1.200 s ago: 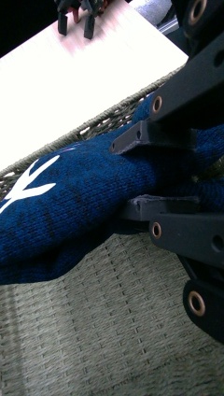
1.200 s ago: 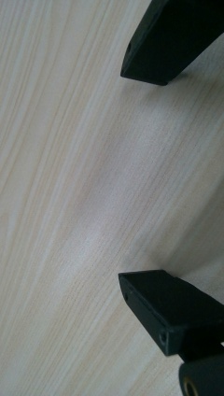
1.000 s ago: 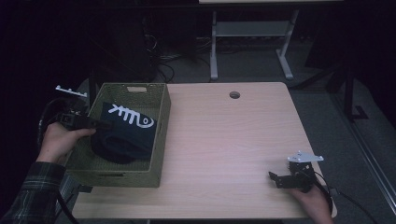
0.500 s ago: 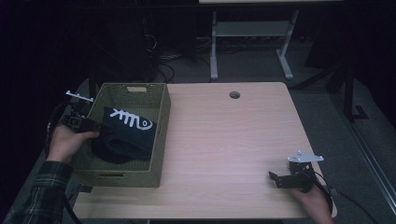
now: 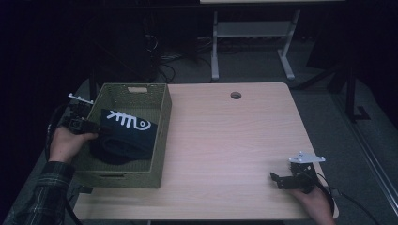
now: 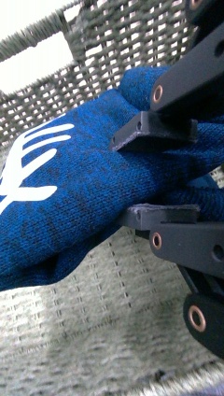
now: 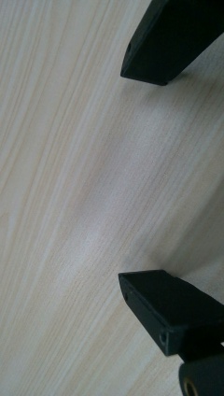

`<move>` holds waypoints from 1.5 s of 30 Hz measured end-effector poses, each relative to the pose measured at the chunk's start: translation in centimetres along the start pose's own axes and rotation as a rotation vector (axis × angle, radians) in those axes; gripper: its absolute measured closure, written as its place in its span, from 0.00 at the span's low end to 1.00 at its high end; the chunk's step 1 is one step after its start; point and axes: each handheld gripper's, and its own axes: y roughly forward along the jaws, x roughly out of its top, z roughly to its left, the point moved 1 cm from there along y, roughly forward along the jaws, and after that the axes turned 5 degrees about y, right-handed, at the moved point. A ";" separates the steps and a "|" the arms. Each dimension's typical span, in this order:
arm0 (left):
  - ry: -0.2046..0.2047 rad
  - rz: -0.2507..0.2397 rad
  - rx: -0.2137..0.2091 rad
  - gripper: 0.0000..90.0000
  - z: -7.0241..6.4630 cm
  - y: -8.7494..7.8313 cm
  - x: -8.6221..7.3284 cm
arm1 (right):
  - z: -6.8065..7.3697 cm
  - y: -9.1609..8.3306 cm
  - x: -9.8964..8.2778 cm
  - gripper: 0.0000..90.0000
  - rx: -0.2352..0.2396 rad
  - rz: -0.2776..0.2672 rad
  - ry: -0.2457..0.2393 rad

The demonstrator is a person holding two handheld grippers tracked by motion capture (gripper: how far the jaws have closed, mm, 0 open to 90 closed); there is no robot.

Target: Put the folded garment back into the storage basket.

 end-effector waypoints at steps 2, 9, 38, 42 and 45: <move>0.001 0.000 0.011 0.72 0.1 0.0 0.0 | 0.0 0.0 0.0 0.03 -0.001 -0.001 -0.002; 0.005 0.006 0.052 0.67 0.4 0.1 -0.1 | 0.0 0.0 0.0 0.03 -0.001 -0.003 -0.006; 0.147 -0.138 0.063 0.19 -5.8 -0.8 2.7 | 0.0 0.0 0.0 0.03 0.000 -0.003 -0.005; 0.193 -0.137 0.046 0.17 -7.7 -0.1 3.5 | 0.0 0.0 0.0 0.03 -0.001 -0.003 -0.005; 0.220 -0.148 0.024 0.17 -9.0 0.4 3.9 | 0.0 0.0 0.0 0.03 -0.001 -0.003 -0.005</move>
